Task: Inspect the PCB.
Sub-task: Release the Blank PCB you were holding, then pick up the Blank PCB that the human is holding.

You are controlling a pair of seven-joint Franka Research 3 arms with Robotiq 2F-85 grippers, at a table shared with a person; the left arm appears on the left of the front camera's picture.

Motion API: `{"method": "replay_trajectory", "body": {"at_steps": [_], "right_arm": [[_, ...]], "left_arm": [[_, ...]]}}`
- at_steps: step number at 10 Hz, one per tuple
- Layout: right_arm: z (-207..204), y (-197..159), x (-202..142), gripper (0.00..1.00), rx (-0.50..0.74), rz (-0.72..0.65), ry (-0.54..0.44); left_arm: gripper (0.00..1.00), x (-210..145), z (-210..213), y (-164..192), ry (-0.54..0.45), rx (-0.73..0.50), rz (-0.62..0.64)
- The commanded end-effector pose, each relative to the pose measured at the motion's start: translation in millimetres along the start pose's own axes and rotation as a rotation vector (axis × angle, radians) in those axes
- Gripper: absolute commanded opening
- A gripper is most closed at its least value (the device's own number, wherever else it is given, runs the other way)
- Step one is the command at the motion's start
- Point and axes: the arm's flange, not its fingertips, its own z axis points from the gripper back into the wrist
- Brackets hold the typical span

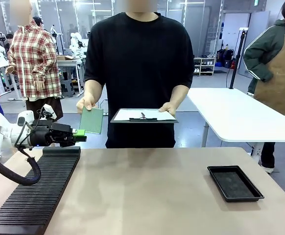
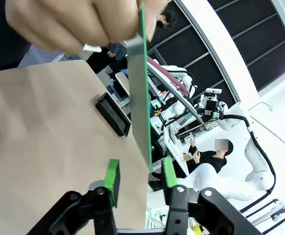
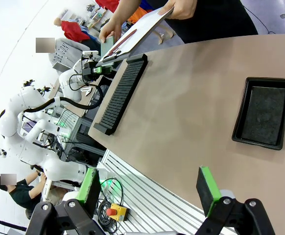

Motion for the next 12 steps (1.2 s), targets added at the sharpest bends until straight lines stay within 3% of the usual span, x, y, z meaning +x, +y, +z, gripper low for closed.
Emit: {"method": "replay_trajectory", "body": {"at_steps": [1, 2, 3, 5, 12], "right_arm": [[0.2, -1.2, 0.4, 1.0, 0.011, 0.018, -0.006], [0.2, -1.2, 0.4, 1.0, 0.011, 0.018, -0.006], [0.2, -1.2, 0.4, 1.0, 0.011, 0.018, -0.006], [0.2, -1.2, 0.4, 1.0, 0.011, 0.018, -0.006], [0.2, -1.2, 0.4, 1.0, 0.011, 0.018, -0.006]], "left_arm": [[1.0, 1.9, 0.2, -1.5, 0.029, -0.003, 0.019], [1.0, 1.8, 0.7, -2.1, 0.031, -0.007, 0.02], [0.85, 2.3, 0.0, -2.4, 0.03, -0.01, 0.019], [1.0, 2.8, -1.0, -2.0, 0.028, -0.011, 0.019], [1.0, -1.2, 0.0, 0.2, 0.012, 0.003, 0.001]]}}
